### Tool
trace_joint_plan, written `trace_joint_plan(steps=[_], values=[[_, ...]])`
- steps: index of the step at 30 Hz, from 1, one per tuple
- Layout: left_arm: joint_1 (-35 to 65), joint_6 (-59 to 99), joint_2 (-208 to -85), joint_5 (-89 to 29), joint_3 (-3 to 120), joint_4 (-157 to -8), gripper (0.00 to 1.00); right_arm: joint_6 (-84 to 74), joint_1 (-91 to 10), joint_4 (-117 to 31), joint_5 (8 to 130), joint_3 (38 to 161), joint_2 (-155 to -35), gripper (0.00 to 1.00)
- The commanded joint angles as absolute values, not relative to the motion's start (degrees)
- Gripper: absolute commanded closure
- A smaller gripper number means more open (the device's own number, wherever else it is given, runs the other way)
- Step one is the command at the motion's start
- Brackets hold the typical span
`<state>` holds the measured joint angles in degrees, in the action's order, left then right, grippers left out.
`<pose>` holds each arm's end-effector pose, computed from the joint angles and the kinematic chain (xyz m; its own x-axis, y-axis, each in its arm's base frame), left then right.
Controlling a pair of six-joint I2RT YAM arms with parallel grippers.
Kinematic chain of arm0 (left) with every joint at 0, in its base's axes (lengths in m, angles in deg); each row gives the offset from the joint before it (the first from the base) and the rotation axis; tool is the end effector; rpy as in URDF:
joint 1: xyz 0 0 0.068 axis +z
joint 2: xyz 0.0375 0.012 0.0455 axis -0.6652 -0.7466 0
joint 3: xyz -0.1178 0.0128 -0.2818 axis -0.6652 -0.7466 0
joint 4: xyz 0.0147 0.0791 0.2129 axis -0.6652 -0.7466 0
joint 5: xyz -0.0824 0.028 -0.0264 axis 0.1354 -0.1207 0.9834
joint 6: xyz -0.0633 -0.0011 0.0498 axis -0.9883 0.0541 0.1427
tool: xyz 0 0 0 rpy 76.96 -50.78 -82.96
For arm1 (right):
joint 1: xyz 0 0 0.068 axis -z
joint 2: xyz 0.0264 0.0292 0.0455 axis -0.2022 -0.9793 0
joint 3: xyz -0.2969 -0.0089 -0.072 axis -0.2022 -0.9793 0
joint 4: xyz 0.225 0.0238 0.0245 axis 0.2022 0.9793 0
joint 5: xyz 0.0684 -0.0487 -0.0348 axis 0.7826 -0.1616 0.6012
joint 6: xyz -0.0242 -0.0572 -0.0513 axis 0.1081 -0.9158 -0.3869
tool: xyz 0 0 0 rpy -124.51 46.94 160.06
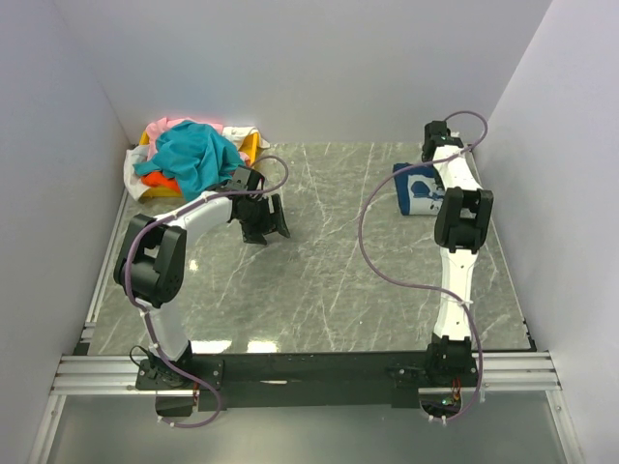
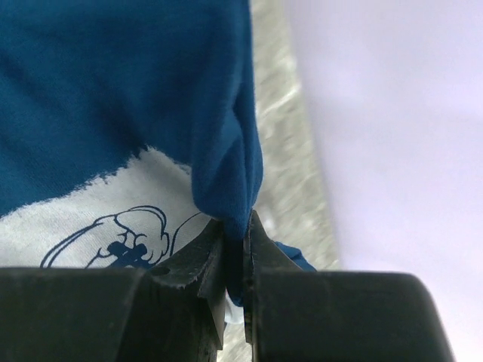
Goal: Fold and stack the t-shirts
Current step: Neatly place the folded tshirt to the corner
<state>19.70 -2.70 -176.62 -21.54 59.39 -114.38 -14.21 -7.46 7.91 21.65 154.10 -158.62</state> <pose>0.3393 -0.1584 0.2157 -0.9483 -0.2053 -0.2419 -0.0692 0.8779 -0.4738 0.5279 -0.0830 0.1770 -0.9204 0.0339 -0.3896 0.2796 0.7536 -0.5950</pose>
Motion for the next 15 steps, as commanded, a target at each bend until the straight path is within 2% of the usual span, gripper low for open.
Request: trace_joint_plan(steps=[1,10,14,15], values=[[19.73,-2.63,-174.55,-22.46,59.49,-114.77,0.21,-16.01,-6.66,1.46,14.55,158.55,-159.27,1.0],[19.73,-2.46,-175.26,-22.54,59.93,-114.77,0.21,-15.84,-6.31,-2.25,10.15,159.17,-158.83,0.98],[19.73,-2.45,-174.82,-22.72,59.57,-114.69,0.21,-13.83,-6.31,-1.9,10.33,158.82,-158.3,0.68],[19.73,-2.45,-174.65,-22.89,59.23,-114.42,0.21,-13.38,-6.31,-1.81,10.42,157.95,-158.04,0.66]])
